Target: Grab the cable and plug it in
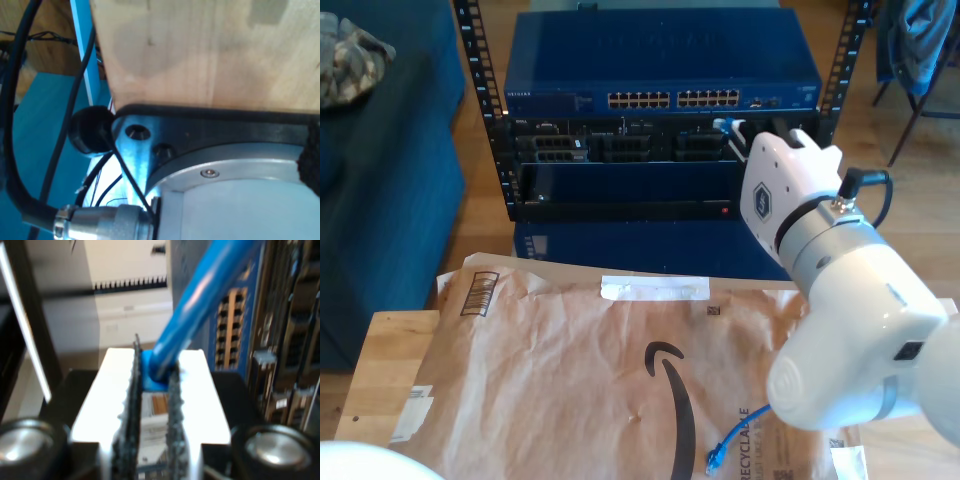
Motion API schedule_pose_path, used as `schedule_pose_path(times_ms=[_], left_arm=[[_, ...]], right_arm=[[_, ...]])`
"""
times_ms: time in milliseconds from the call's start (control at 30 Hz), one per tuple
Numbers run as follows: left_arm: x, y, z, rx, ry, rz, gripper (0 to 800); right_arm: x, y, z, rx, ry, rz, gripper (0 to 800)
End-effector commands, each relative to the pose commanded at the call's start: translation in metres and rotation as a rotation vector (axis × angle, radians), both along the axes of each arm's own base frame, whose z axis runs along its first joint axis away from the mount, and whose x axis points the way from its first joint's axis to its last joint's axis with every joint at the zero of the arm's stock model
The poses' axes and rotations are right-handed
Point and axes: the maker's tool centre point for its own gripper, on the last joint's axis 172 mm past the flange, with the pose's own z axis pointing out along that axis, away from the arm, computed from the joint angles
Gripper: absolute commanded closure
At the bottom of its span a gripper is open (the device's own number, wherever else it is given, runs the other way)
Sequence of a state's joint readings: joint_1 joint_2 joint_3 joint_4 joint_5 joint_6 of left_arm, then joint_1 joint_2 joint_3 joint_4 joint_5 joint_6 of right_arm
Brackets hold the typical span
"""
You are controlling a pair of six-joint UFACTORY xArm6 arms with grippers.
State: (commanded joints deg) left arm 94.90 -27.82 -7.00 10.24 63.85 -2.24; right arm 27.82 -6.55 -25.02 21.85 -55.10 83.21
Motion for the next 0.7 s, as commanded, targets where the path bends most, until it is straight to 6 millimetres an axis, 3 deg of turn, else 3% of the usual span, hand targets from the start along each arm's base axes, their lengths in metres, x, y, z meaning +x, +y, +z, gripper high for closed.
schedule_pose_path(times_ms=[100,233,333,500,633,700], left_arm=[[0.000,0.000,0.000,0.000,0.000,0.000,0],[0.000,0.000,0.000,0.000,0.001,0.003,0],[0.000,0.000,0.000,0.000,0.000,0.000,0],[0.000,0.000,0.000,0.000,0.000,0.000,0],[0.000,0.000,0.000,0.000,0.000,0.000,0],[0.000,0.000,0.000,0.000,0.000,0.000,0]], right_arm=[[0.004,0.001,-0.015,-0.012,0.013,-0.004,800],[0.015,0.006,-0.003,0.013,-0.004,-0.008,800],[0.022,0.008,-0.030,-0.005,0.027,-0.015,800],[0.013,0.023,-0.013,0.073,-0.063,-0.002,800],[0.027,0.030,-0.025,0.070,-0.064,-0.011,800],[0.041,0.023,-0.024,0.088,-0.091,-0.063,800]])
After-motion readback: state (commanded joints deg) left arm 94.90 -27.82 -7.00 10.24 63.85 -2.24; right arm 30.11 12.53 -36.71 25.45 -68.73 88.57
